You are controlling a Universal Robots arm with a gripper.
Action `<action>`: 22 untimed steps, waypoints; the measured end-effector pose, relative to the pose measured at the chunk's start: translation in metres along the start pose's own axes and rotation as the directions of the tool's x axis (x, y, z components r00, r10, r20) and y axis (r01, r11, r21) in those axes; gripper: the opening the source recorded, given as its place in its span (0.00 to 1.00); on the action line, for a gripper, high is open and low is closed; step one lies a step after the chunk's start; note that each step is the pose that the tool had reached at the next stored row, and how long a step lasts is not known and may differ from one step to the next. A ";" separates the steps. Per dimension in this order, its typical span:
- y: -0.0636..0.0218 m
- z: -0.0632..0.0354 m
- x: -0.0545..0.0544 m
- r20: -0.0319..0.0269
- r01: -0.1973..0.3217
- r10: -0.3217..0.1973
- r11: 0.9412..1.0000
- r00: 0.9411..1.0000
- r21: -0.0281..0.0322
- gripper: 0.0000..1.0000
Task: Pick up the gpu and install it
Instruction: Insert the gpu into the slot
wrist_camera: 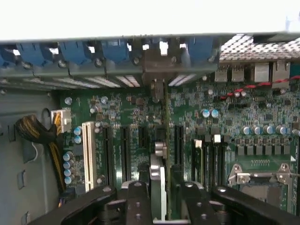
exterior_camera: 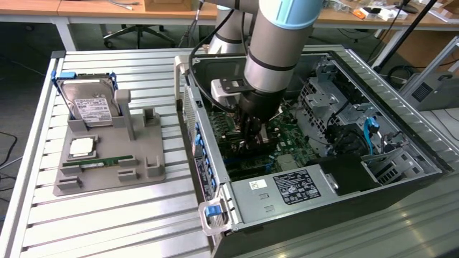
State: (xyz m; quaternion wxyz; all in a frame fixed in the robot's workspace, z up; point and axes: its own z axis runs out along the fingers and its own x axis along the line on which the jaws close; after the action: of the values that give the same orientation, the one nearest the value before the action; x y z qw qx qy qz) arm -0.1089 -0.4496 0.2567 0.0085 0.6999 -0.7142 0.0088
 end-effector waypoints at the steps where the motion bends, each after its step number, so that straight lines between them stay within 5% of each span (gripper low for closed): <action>1: 0.0001 -0.0006 0.000 -0.001 0.000 0.000 1.000 1.000 -0.001 0.35; 6: 0.0001 -0.0028 0.000 -0.001 0.000 0.000 1.000 1.000 -0.001 0.35; 14: 0.0000 -0.0363 0.000 -0.001 0.000 0.000 1.000 1.000 -0.001 0.35; 18: 0.0000 -0.0400 -0.005 -0.001 0.001 -0.001 1.000 1.000 -0.001 0.35; 22: -0.0095 -0.0399 -0.006 -0.001 0.005 -0.005 1.000 1.000 -0.007 0.14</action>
State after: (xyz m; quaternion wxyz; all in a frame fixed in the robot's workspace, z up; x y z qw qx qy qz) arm -0.0993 -0.4427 0.2964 0.0116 0.7017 -0.7124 0.0066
